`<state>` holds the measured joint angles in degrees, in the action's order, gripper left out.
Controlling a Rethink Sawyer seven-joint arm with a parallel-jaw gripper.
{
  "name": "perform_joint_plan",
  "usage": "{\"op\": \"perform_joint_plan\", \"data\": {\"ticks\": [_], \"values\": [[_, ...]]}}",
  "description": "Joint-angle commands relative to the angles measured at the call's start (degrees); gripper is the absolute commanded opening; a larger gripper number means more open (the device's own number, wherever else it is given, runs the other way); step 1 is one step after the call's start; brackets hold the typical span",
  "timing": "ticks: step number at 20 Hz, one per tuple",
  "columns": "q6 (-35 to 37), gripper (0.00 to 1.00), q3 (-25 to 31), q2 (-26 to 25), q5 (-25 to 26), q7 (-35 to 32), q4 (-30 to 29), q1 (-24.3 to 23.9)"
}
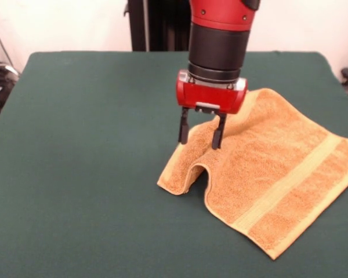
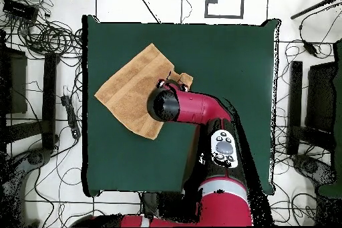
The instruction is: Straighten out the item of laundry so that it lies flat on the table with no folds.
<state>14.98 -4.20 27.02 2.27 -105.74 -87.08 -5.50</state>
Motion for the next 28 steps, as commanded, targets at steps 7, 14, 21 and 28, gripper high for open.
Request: {"op": "perform_joint_plan", "data": {"ticks": [7,14,21,28], "values": [[8.8,1.0,1.3,-1.3,4.5,-1.8,-2.1,-0.4],[4.4,1.0,3.0,-5.7,6.0,-2.0,0.0,-1.7],[0.3,1.0,4.1,-11.2,6.9,-3.0,4.0,-2.2],[-1.6,1.0,4.8,-13.6,7.9,-2.6,6.0,-2.9]]}}
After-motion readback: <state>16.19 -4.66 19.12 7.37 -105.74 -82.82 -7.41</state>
